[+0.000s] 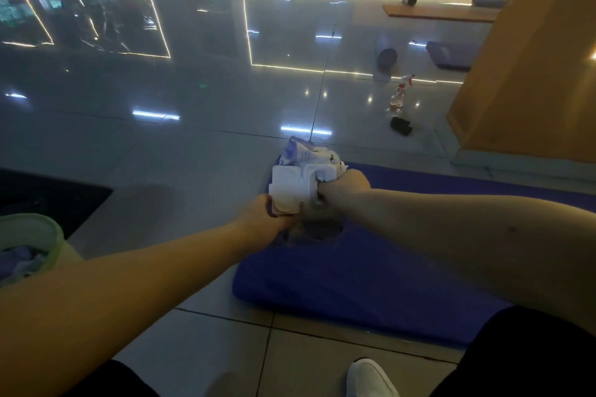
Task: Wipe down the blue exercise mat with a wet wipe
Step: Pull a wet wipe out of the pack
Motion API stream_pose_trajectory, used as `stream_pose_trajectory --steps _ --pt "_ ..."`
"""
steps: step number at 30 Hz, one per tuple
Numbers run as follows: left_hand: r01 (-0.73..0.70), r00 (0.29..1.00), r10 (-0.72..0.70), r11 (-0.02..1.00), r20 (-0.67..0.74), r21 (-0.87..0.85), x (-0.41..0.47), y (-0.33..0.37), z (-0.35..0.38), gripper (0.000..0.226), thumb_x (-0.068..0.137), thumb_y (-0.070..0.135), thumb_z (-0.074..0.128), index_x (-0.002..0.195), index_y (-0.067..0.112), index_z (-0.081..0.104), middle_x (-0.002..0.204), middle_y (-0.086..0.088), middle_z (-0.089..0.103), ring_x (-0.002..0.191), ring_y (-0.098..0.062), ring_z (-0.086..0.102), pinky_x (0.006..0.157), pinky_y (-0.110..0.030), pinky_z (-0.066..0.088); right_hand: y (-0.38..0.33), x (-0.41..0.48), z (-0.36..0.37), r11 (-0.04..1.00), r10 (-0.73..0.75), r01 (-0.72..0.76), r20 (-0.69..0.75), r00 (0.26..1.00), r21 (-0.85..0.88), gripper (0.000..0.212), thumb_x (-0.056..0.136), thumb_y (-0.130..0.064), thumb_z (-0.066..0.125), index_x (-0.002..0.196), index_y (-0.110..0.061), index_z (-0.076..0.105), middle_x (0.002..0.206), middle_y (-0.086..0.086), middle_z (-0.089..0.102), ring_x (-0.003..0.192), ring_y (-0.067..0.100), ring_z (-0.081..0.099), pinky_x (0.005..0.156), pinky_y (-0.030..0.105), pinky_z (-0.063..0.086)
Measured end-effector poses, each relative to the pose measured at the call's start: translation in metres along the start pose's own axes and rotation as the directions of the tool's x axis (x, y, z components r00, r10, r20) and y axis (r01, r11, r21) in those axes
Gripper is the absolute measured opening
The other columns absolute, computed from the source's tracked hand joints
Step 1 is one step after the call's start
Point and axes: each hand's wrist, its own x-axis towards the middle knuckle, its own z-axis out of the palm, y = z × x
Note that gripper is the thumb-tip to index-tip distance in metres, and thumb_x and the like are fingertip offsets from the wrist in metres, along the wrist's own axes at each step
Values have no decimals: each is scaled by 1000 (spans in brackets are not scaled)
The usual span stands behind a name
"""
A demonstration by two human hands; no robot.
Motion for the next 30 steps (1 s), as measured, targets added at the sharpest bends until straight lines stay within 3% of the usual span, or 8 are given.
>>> stream_pose_trajectory --steps 5,9,13,17,20,23,26,30 --pt "-35 999 34 999 -28 -25 2 -3 0 19 98 13 63 116 8 61 99 -17 70 87 -31 70 73 -36 63 2 4 4 996 -10 7 34 999 85 51 82 -42 76 116 -9 57 101 7 63 83 24 58 68 30 45" --pt "-126 992 125 981 -18 -148 1 -3 0 35 92 19 73 124 10 62 102 -16 72 92 -27 70 70 -28 61 -6 0 1 995 83 -90 148 985 44 52 83 -32 74 119 -2 52 110 15 63 94 30 61 75 32 46" --pt "-17 996 37 973 84 -229 5 -8 2 34 90 24 75 120 11 67 89 -14 71 81 -24 67 66 -33 57 -5 2 1 968 117 -157 201 973 196 58 81 -26 75 129 -4 52 107 11 61 94 25 62 80 30 52" --pt "-39 997 53 975 57 -217 11 -9 -3 36 90 27 76 122 12 67 81 -5 69 74 -17 65 61 -28 53 -8 2 0 958 107 -171 264 958 231 55 77 -34 80 119 -7 58 102 13 67 84 26 67 54 21 50" --pt "-19 1000 17 982 -12 -189 15 -8 -11 46 79 33 79 120 18 68 88 -3 73 82 -18 71 72 -38 61 -6 6 -5 884 7 -206 430 903 419 48 78 -24 81 119 -6 63 98 12 74 86 26 73 61 27 54" --pt "10 998 -22 978 -54 -211 18 -10 -11 49 72 32 77 119 21 68 101 -10 74 97 -26 72 86 -49 60 -2 6 -9 747 -186 -215 508 841 629 32 89 -6 68 121 -5 65 104 13 75 97 26 73 82 37 58" --pt "36 992 -69 960 -108 -279 18 -10 -12 40 83 19 75 122 17 65 106 -15 72 99 -30 71 83 -48 61 0 12 -8 651 -257 -168 423 869 741 30 85 -7 72 115 -4 66 109 18 72 97 30 71 89 43 55" --pt "40 987 -81 960 -137 -279 19 -14 -19 34 90 15 71 123 17 63 101 -12 72 88 -24 72 67 -33 62 9 24 -6 789 -129 36 108 986 614 30 81 -13 81 108 -8 70 102 16 70 87 29 66 72 38 54"
